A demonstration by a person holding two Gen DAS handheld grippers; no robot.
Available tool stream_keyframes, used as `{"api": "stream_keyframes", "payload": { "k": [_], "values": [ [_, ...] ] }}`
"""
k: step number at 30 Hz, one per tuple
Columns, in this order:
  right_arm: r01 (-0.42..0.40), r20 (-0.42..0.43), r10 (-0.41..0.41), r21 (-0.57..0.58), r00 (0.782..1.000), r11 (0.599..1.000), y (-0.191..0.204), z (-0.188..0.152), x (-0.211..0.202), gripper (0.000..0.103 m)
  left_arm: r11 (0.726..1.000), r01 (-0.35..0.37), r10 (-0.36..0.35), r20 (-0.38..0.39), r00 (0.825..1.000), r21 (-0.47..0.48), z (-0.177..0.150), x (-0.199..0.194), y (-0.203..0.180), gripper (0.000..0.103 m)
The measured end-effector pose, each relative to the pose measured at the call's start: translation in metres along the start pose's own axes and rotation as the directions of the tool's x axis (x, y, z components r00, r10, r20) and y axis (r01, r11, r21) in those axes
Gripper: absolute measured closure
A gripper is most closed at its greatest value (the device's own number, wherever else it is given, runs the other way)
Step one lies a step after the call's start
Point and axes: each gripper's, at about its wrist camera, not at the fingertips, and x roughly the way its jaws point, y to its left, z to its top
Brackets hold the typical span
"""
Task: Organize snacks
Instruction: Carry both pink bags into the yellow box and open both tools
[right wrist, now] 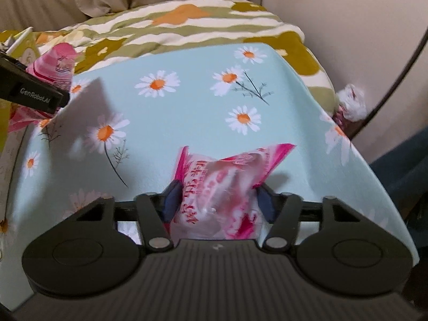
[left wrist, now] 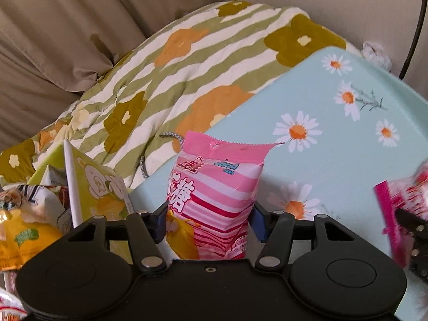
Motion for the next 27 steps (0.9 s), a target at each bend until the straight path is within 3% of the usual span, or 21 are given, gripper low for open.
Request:
{"api": "stream_keyframes", "payload": {
  "k": [7, 15, 21, 27],
  "values": [
    [-0.063, 0.018, 0.063, -0.016, 0.998, 0.998, -0.002, 0.007, -0.012, 0.042, 0.997, 0.006, -0.001, 0.062, 0.998, -0.075, -0.001, -0.035, 0.002, 0.04],
    [-0.151, 0.095, 0.16, -0.09, 0.983, 0.984, -0.002, 0.034, -0.046, 0.051, 0.979, -0.026, 0.057, 0.147, 0.988, -0.204, -0.008, -0.092, 0.015, 0.04],
    [-0.221, 0.142, 0.244, -0.159, 0.959, 0.962, 0.005, 0.055, -0.068, 0.055, 0.946, -0.066, 0.131, 0.187, 0.974, -0.318, -0.024, -0.136, 0.032, 0.04],
    [-0.311, 0.187, 0.357, -0.234, 0.915, 0.921, 0.023, 0.078, -0.097, 0.057, 0.888, -0.135, 0.24, 0.194, 0.951, -0.439, -0.041, -0.172, 0.058, 0.04]
  ]
}}
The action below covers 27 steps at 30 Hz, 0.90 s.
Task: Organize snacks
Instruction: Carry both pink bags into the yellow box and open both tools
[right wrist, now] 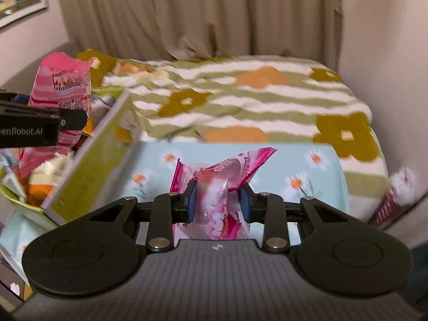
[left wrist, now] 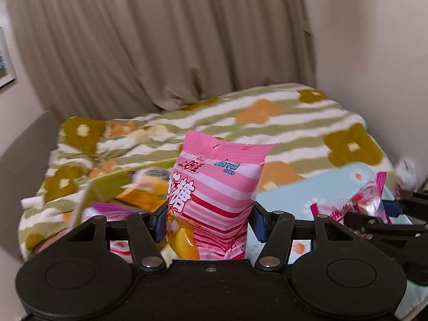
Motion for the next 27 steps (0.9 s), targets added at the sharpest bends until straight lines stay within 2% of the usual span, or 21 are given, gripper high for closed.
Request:
{"api": "stream_keyframes", "payload": {
  "k": [4, 8, 15, 19, 24, 26, 27],
  "values": [
    [-0.092, 0.045, 0.094, -0.048, 0.995, 0.995, 0.02, 0.027, -0.008, 0.057, 0.995, -0.081, 0.082, 0.006, 0.997, -0.066, 0.001, -0.014, 0.031, 0.04],
    [-0.187, 0.076, 0.193, -0.078, 0.978, 0.979, 0.049, 0.053, -0.012, 0.057, 0.982, -0.154, 0.155, -0.002, 0.988, -0.112, 0.002, -0.017, 0.067, 0.04],
    [-0.287, 0.106, 0.295, -0.088, 0.95, 0.954, 0.103, 0.088, -0.002, 0.057, 0.97, -0.205, 0.204, -0.017, 0.979, -0.134, 0.011, 0.0, 0.134, 0.04],
    [-0.312, 0.114, 0.319, -0.079, 0.941, 0.947, 0.131, 0.102, 0.007, 0.057, 0.974, -0.185, 0.182, -0.036, 0.983, -0.13, 0.016, 0.019, 0.166, 0.04],
    [-0.302, 0.118, 0.309, -0.073, 0.944, 0.95, 0.164, 0.115, 0.025, 0.057, 0.985, -0.107, 0.099, -0.066, 0.993, -0.133, 0.018, 0.051, 0.189, 0.036],
    [-0.291, 0.111, 0.297, -0.069, 0.948, 0.954, 0.173, 0.115, 0.031, 0.057, 0.985, -0.043, 0.032, -0.072, 0.997, -0.166, 0.017, 0.062, 0.197, 0.022],
    [-0.284, 0.105, 0.289, -0.066, 0.952, 0.957, 0.178, 0.116, 0.035, 0.057, 0.983, -0.019, 0.005, -0.076, 0.997, -0.184, 0.016, 0.066, 0.2, 0.004]
  ]
}}
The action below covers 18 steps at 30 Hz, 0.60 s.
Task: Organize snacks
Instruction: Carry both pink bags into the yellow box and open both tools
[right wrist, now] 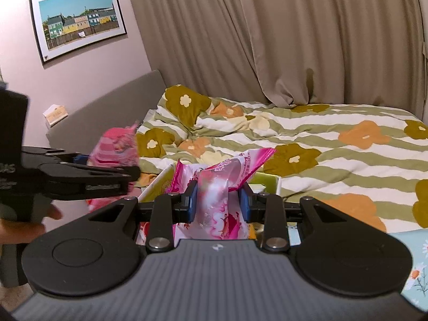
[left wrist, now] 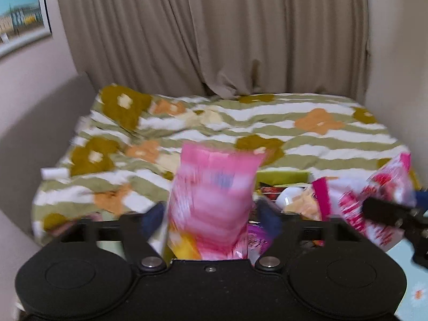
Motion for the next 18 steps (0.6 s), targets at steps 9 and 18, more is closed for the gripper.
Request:
{"api": "stream_keyframes", "payload": {
  "k": [9, 18],
  "values": [
    [0.057, -0.041, -0.056, 0.016, 0.998, 0.998, 0.009, -0.006, 0.021, 0.057, 0.991, 0.08, -0.077, 0.035, 0.996, -0.111, -0.02, -0.004, 0.031, 0.0],
    [0.059, -0.023, -0.06, -0.014, 0.998, 0.998, 0.03, 0.0, 0.034, 0.056, 0.99, 0.089, -0.083, 0.056, 0.995, -0.106, -0.02, -0.014, 0.054, 0.0]
  ]
}}
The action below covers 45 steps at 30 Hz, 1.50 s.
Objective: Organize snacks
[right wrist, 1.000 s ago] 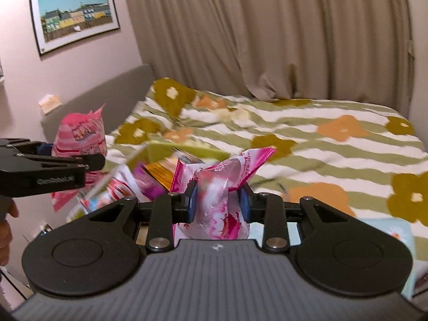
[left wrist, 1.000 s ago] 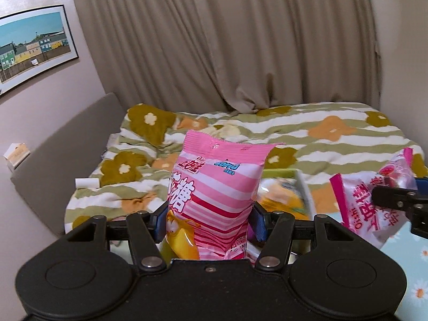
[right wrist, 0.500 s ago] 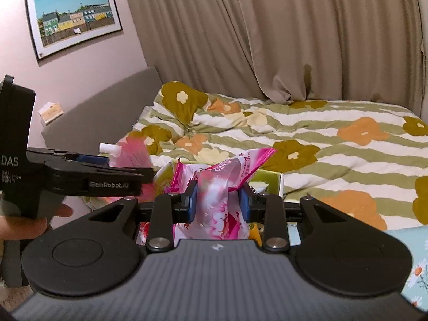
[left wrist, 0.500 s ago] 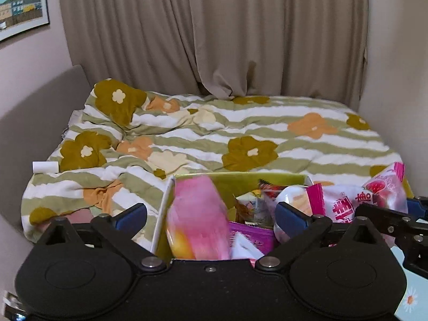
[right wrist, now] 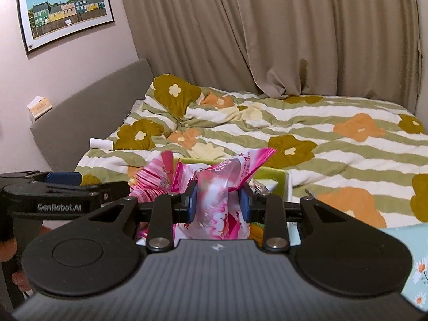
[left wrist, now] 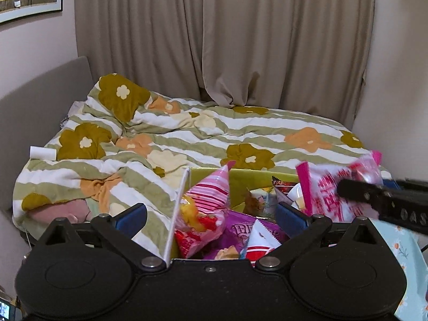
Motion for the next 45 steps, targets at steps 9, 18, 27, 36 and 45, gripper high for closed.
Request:
{"api": "stream_keyframes", "payload": {
  "k": [9, 18, 27, 36, 45],
  "values": [
    [0.011, 0.007, -0.011, -0.009, 1.0, 1.0, 0.022, 0.011, 0.031, 0.008, 0.999, 0.014, -0.013, -0.023, 1.0, 0.033, -0.008, 0.007, 0.021, 0.0],
    [0.056, 0.011, -0.056, 0.0, 0.998, 0.998, 0.027, -0.003, 0.021, 0.0, 0.998, 0.04, -0.038, -0.038, 0.999, 0.045, -0.022, 0.003, 0.018, 0.0],
    [0.08, 0.077, -0.078, -0.017, 0.994, 0.997, 0.021, -0.008, -0.034, 0.0, 0.999, 0.002, -0.005, 0.065, 0.998, 0.05, -0.026, -0.052, -0.014, 0.0],
    [0.21, 0.084, -0.209, -0.01, 0.974, 0.978, -0.008, -0.041, -0.123, 0.0, 0.999, -0.011, 0.007, 0.131, 0.991, 0.036, -0.057, -0.116, -0.061, 0.0],
    [0.348, -0.012, -0.348, 0.021, 0.937, 0.937, -0.035, -0.096, -0.19, 0.0, 0.996, -0.004, -0.009, 0.141, 0.99, 0.088, -0.099, -0.159, -0.105, 0.0]
  ]
}}
